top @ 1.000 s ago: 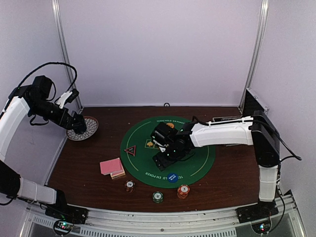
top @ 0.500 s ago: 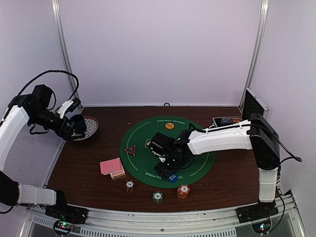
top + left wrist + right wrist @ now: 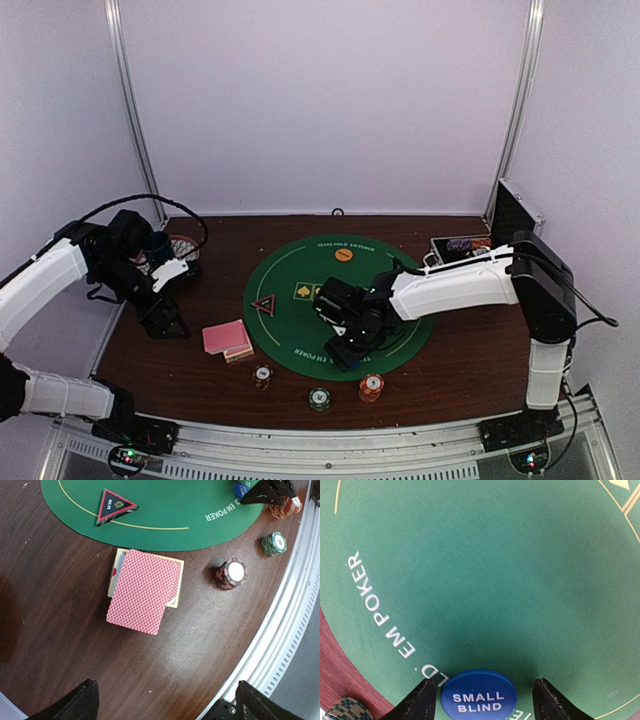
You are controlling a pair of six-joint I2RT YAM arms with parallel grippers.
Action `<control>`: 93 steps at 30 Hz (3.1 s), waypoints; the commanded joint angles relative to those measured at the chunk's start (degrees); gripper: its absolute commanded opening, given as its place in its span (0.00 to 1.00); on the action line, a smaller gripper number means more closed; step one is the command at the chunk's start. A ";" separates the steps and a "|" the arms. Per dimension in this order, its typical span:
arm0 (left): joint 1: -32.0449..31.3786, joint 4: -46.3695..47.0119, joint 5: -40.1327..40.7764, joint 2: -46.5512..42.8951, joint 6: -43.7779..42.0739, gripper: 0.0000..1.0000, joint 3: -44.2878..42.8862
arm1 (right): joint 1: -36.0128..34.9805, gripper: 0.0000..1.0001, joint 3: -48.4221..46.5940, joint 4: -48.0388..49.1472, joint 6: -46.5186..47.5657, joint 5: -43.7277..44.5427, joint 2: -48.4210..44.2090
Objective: Distribute texas hold em gaming equipment
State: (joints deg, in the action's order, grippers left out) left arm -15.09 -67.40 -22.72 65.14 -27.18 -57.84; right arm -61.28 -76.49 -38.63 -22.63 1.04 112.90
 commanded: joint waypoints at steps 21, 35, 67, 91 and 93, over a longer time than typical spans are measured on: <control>-1.34 5.64 -0.88 1.24 -3.51 0.98 4.47 | 3.88 0.69 5.24 -8.16 -2.65 0.19 -10.00; -2.20 8.19 -3.90 3.88 -2.72 0.98 4.32 | 6.07 1.00 -5.91 -5.84 -6.45 -0.86 -13.58; -8.20 20.26 4.00 13.50 -9.65 0.97 7.13 | 8.01 0.99 2.29 1.60 -12.55 -6.91 -18.23; -8.20 23.45 3.47 16.03 -13.11 0.98 8.15 | 7.50 0.99 4.57 3.18 -13.60 -7.57 -19.71; -8.20 23.74 3.58 16.28 -13.01 0.98 8.09 | 7.47 0.99 4.76 3.28 -13.64 -7.52 -19.76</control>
State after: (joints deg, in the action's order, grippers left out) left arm -22.98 -46.17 -19.31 80.75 -39.38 -50.13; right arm -53.39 -72.64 -36.29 -35.48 -6.46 95.59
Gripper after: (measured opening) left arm 0.976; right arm 0.994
